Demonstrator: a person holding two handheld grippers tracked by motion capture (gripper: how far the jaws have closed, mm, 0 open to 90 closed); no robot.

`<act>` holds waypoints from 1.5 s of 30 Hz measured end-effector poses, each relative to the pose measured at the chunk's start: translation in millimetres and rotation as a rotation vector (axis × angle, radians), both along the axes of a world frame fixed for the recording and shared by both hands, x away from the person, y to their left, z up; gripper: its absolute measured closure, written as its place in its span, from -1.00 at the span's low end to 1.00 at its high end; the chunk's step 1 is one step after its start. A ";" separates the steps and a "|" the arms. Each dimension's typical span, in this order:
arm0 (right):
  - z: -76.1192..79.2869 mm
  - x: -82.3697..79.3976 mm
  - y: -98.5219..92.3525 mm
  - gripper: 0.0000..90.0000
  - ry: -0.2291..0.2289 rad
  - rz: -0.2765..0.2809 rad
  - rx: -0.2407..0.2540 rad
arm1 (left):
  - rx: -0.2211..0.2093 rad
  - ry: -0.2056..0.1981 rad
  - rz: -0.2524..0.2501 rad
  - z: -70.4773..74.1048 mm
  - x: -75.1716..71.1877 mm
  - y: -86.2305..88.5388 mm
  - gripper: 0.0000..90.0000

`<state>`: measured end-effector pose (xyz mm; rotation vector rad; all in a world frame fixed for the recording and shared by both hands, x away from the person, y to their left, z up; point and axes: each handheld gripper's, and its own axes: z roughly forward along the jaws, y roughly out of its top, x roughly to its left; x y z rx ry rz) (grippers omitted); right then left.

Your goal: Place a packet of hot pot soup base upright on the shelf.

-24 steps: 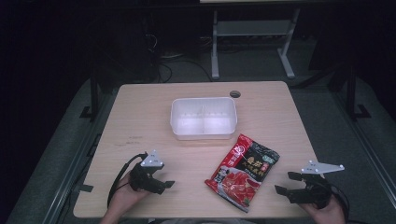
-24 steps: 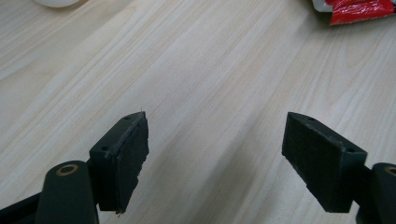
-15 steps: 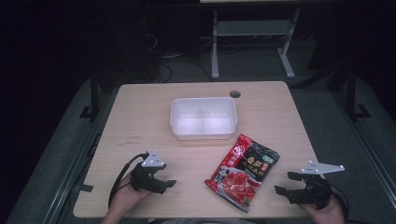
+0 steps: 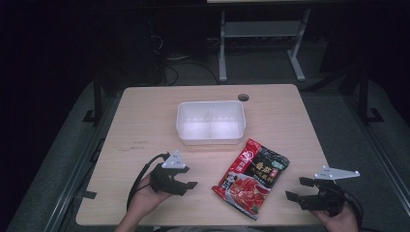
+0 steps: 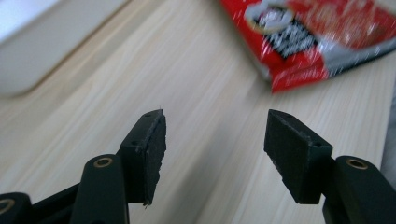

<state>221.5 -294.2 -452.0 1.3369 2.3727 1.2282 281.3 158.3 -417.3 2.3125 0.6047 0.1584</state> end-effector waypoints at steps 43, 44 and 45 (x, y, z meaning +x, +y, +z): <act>3.4 48.9 -11.8 -0.29 0.112 -0.088 0.034 | 0.184 0.107 -0.222 -13.4 12.5 -120.4 0.69; 4.0 51.6 -11.3 -0.28 0.111 -0.090 0.032 | 0.184 0.107 -0.220 -13.8 12.5 -120.6 0.69; 4.7 54.3 -10.8 -0.27 0.110 -0.089 0.024 | 0.187 0.103 -0.222 -14.1 12.2 -120.9 0.69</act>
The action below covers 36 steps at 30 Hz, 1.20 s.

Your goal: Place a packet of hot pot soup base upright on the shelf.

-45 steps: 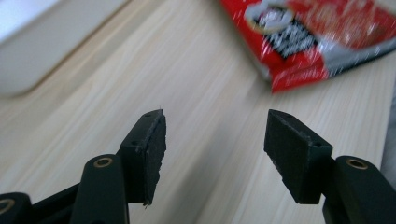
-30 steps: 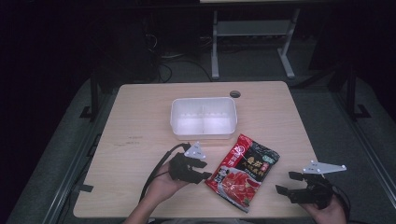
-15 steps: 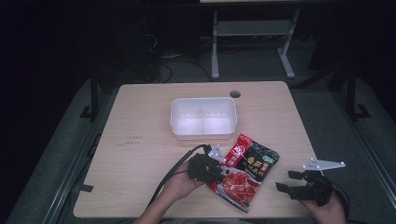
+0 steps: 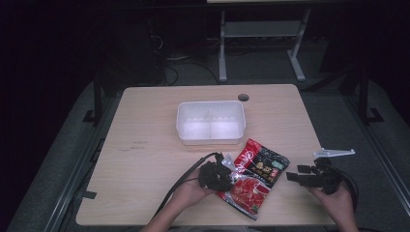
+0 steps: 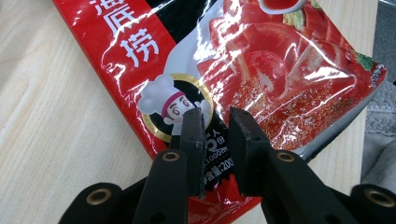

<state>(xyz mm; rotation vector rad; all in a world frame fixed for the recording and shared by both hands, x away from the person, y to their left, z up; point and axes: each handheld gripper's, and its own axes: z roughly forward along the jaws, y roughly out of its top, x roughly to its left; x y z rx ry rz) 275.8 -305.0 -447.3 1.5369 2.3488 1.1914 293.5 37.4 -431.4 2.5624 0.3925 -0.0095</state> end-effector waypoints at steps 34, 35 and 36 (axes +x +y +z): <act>35.4 60.3 14.9 -0.12 0.055 -0.017 -0.094 | 0.003 -0.029 -0.008 -2.1 -2.9 -0.4 0.70; 36.7 62.1 15.4 -0.11 0.055 -0.017 -0.094 | 0.002 -0.028 -0.008 -2.3 -2.9 -0.3 0.70; 37.6 64.4 16.5 -0.11 0.061 -0.016 -0.098 | 0.001 -0.028 -0.008 -2.3 -2.9 -0.3 0.70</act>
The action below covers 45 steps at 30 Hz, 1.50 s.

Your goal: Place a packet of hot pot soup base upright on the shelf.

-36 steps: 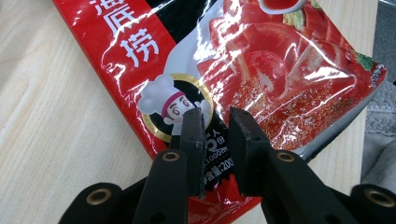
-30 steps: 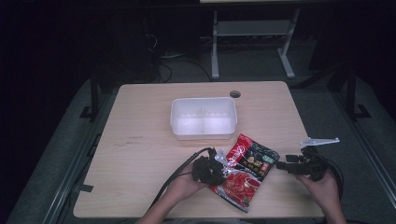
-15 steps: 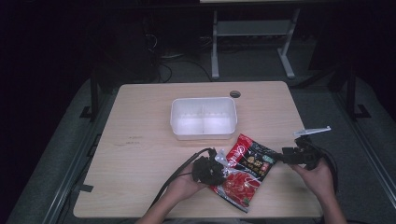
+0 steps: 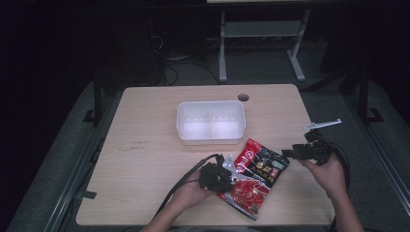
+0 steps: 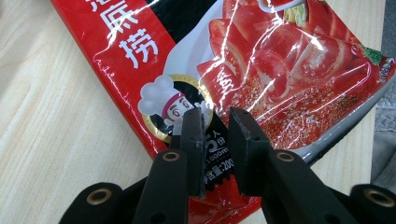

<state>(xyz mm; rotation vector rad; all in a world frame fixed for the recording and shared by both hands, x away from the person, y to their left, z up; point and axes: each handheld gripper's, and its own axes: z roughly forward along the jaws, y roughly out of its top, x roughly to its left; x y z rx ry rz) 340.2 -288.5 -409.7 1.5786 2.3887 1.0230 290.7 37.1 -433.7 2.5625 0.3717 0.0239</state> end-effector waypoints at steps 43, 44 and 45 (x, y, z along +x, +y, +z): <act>-4.1 -7.6 1.5 0.99 0.039 0.155 0.113 | -0.080 0.072 0.123 4.8 19.8 13.3 -0.29; -0.3 -9.2 1.7 0.99 0.027 0.160 0.118 | -0.082 0.079 0.125 4.5 20.8 13.7 -0.33; 3.6 -10.9 2.0 0.99 0.015 0.165 0.120 | -0.084 0.087 0.127 4.3 21.6 14.0 -0.36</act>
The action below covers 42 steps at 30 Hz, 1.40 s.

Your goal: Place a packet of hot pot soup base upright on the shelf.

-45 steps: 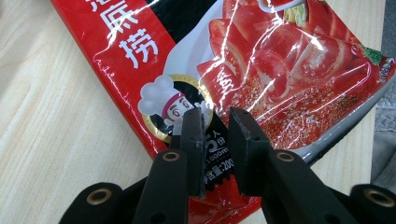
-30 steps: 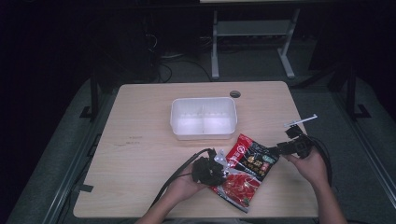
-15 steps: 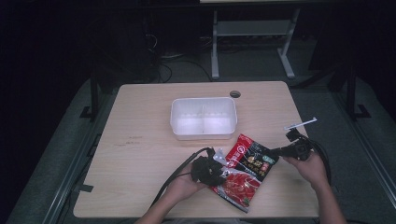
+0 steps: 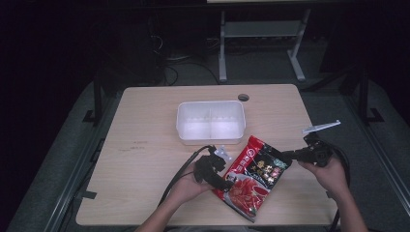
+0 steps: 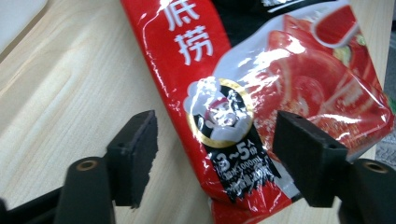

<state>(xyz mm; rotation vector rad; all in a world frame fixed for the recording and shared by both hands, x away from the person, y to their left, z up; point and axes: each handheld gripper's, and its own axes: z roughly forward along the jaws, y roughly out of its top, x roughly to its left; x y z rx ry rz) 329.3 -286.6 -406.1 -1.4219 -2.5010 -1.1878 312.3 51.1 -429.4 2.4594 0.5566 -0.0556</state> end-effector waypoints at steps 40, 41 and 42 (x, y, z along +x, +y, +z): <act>65.5 -29.4 32.1 1.00 -0.188 0.139 0.024 | -0.137 0.107 -0.042 -3.6 17.9 4.3 0.42; 65.6 -29.1 32.3 1.00 -0.188 0.137 0.024 | -0.136 0.101 -0.041 -3.3 17.6 4.4 0.46; 66.0 -28.8 32.5 1.00 -0.188 0.136 0.024 | -0.138 0.096 -0.042 -3.2 17.4 4.8 0.49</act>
